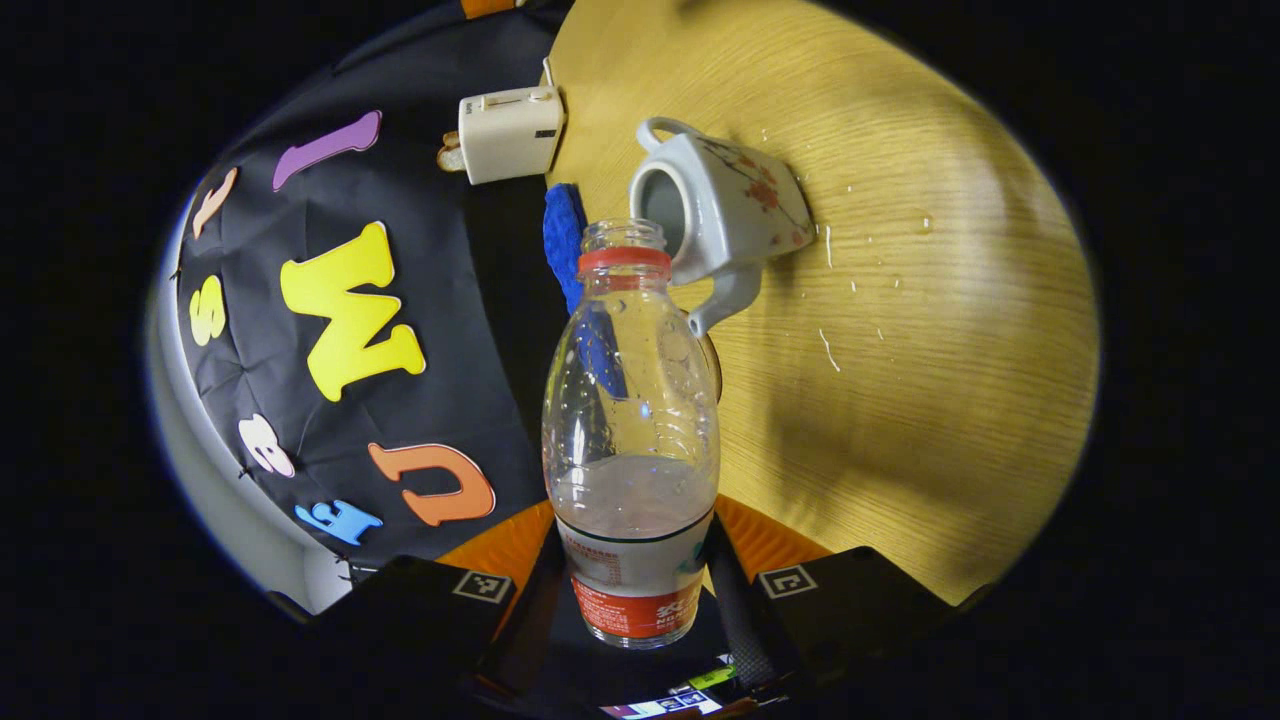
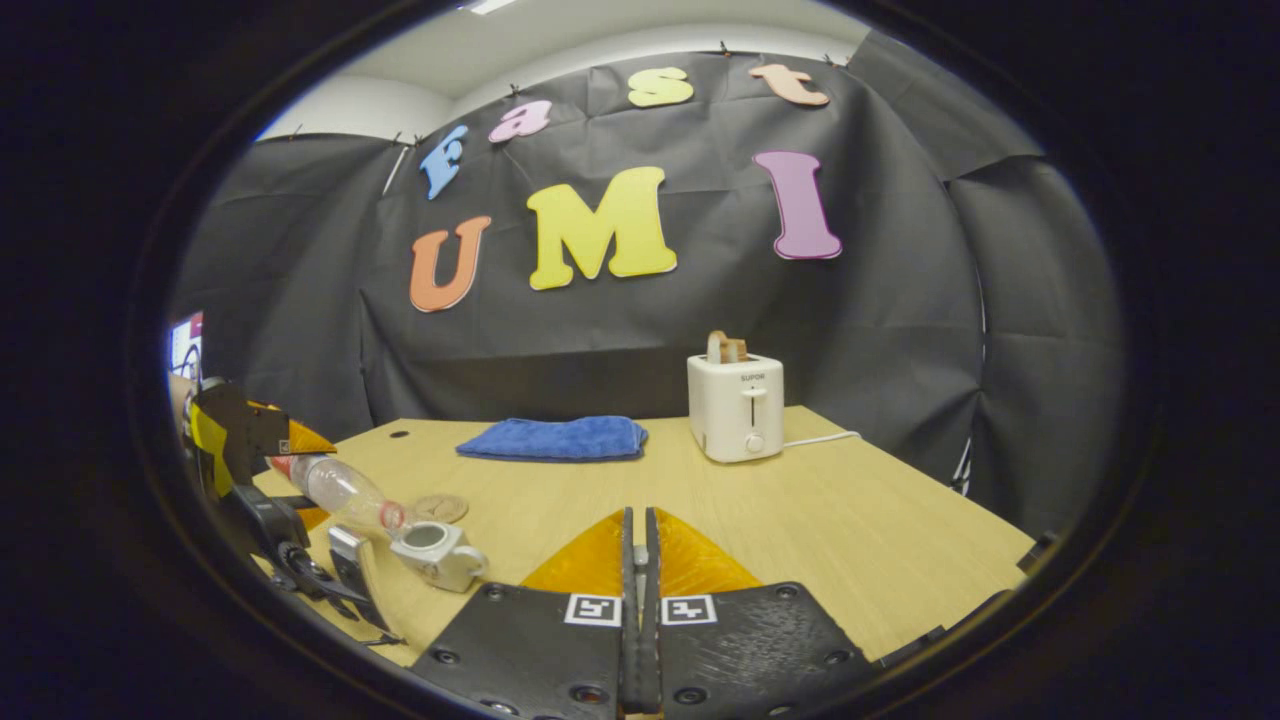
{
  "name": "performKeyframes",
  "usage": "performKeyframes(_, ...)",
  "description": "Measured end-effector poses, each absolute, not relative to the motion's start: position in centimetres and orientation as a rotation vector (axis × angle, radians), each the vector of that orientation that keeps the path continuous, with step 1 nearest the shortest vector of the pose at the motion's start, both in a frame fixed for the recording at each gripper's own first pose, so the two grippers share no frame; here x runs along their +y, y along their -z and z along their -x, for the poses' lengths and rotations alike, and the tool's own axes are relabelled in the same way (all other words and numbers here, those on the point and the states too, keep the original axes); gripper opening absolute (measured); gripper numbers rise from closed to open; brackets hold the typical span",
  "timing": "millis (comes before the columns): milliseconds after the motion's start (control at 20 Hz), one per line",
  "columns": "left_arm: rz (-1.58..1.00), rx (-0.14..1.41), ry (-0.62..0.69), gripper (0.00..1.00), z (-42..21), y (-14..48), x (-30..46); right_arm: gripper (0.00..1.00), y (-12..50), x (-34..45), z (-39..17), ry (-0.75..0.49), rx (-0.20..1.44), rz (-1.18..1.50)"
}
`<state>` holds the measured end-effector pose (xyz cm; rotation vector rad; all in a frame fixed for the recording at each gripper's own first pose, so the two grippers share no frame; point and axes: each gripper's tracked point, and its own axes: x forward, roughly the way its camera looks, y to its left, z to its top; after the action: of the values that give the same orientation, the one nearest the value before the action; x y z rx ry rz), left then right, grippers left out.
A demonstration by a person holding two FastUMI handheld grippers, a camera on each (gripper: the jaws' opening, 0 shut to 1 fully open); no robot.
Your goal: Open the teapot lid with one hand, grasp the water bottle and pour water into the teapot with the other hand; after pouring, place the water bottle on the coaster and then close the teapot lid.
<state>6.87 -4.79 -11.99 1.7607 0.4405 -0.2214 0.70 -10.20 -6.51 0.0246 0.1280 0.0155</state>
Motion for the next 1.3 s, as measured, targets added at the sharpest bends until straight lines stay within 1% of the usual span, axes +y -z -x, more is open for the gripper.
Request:
performKeyframes(100,-1.786,0.443,0.223,0.75,-7.0,12.0,-5.0,0.0,6.3,-10.0,-0.5,-0.031,0.13,-0.046)
performKeyframes(600,-1.933,0.449,0.194,0.75,-7.4,10.2,-5.2,0.0,6.3,-10.6,-0.5,-0.018,0.132,-0.05)
performKeyframes(900,-2.054,0.415,0.168,0.74,-7.4,8.8,-5.9,0.0,6.2,-10.7,-0.5,-0.018,0.133,-0.053)
performKeyframes(1300,-2.143,0.388,0.152,0.74,-7.5,7.6,-6.8,0.0,6.1,-10.6,-0.4,-0.024,0.133,-0.054)
